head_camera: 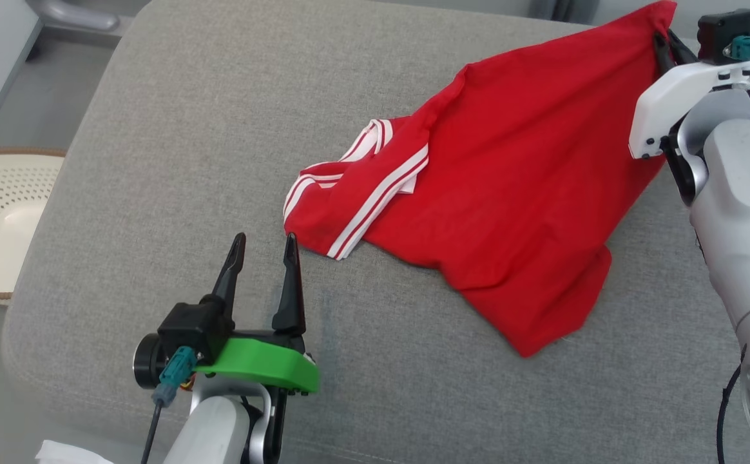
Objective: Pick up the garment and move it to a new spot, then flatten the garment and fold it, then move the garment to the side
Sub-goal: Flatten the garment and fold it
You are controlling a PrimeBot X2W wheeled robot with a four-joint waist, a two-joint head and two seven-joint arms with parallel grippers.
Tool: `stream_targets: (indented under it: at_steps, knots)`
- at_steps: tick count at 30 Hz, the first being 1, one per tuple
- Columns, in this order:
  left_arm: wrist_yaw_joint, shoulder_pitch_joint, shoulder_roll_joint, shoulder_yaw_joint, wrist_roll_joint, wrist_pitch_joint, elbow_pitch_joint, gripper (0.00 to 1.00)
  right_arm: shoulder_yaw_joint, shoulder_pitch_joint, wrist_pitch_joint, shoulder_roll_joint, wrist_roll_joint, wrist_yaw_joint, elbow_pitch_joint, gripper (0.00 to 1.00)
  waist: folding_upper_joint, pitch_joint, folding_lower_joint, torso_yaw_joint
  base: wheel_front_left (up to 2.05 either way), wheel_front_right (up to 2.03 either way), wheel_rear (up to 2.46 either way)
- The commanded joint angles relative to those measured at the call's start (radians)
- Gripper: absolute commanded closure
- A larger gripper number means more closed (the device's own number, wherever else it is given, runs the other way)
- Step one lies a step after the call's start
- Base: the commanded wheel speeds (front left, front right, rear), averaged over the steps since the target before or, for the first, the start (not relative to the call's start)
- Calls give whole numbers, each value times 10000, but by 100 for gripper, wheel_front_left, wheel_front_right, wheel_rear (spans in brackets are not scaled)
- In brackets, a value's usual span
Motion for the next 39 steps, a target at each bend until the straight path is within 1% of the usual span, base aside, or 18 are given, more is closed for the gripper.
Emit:
stream_targets:
  at_steps: [1, 6, 11, 16, 22, 24, 26, 29, 32, 39]
  knots:
    - [-43, 134, 23, 35, 40, -2, 68, 0, 99, -180, -216, 33, 29, -18, -92, 100, 0, -504, 0, -406, 0, 0, 0]
    - [-24, 335, 107, 51, 29, -2, 194, 0, 575, -319, -766, 195, 407, -18, -362, 100, 0, -965, 0, -839, 0, 0, 0]
    - [79, 521, 202, 127, -65, 23, 225, 0, 1409, 450, -996, 416, 973, -18, -849, 100, 0, -1226, 0, -1318, 0, 0, 0]
    - [216, 662, 258, 212, -123, 27, 140, 0, 2497, 1987, -1108, 438, 1831, -17, -2064, 100, 0, -1391, 0, -1857, 0, 0, 0]
    - [362, 817, 373, 336, -162, 46, -11, 0, 3495, 4556, -1110, 62, 2719, -17, -4085, 100, 0, -1558, 0, -2370, 0, 0, 0]
    - [410, 897, 410, 378, -204, 52, -52, 0, 3587, 5363, -1062, -104, 2814, -19, -4664, 100, 0, -1594, 0, -2519, 0, 0, 0]
    - [450, 950, 435, 402, -223, 61, -87, 0, 3615, 6185, -868, -122, 2936, -17, -5207, 100, 0, -1626, 0, -2637, 0, 0, 0]
    - [451, 981, 454, 411, -263, 78, -95, 0, 3548, 7134, -570, -251, 2844, -17, -5908, 100, 0, -1642, 0, -2742, 0, 0, 0]
    - [451, 1046, 474, 412, -306, 94, -44, 0, 3265, 7946, -268, -425, 2245, -19, -6478, 100, 0, -1646, 0, -2817, 0, 0, 0]
    - [403, 1074, 505, 375, -389, 96, 141, 0, 2170, 9151, 278, -83, 1159, -19, -7222, 100, 0, -1642, 0, -2787, 0, 0, 0]
